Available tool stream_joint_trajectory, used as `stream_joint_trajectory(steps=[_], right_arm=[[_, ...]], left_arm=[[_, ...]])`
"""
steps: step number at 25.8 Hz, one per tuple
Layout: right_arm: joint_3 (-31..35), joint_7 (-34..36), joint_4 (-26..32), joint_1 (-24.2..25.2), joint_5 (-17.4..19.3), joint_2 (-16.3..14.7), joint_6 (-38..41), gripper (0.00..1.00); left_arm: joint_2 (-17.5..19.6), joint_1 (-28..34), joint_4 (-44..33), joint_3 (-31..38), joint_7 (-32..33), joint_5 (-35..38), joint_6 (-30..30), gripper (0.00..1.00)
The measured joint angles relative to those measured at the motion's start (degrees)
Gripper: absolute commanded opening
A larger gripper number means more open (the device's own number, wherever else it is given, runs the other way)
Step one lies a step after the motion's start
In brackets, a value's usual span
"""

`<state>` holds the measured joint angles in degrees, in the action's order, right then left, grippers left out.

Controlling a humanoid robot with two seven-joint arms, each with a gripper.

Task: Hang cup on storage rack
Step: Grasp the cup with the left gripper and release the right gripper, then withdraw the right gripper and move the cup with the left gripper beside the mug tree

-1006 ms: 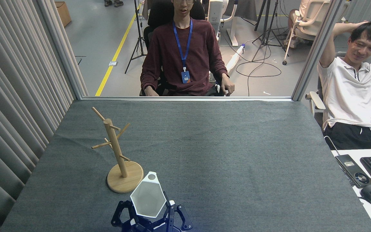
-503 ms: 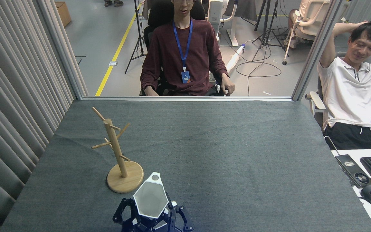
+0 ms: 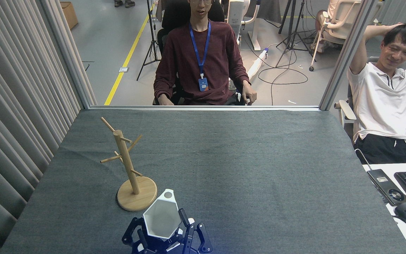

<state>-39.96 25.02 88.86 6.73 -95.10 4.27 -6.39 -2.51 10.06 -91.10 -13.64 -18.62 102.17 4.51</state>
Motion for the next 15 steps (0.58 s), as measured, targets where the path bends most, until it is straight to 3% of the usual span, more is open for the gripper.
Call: stream_joint_trajectory(steps=[4, 7, 12, 15], right_arm=[[1.77, 1.39, 4.95, 0.89, -0.04, -0.31, 0.62, 0.98], [8.4, 3.07, 7.07, 1.09, 1.19, -0.34, -1.9, 0.98], [25.61, 1.93, 6.46, 1.92, 11.43, -0.86, -5.36, 0.98], [31.74, -0.3, 4.39, 3.52, 14.45, -2.78, -5.3, 0.98]], left_arm=[[0.11, -0.09, 0.08, 0.17, -0.59, -0.02, -0.16, 0.27], [0.13, -0.15, 0.02, 0.21, -0.85, -0.03, -0.15, 0.27], [0.18, 0.01, -0.09, 0.47, -0.89, -0.09, -0.81, 0.29], [0.27, 0.29, -0.06, 0.79, -0.89, -0.15, -1.99, 0.29]])
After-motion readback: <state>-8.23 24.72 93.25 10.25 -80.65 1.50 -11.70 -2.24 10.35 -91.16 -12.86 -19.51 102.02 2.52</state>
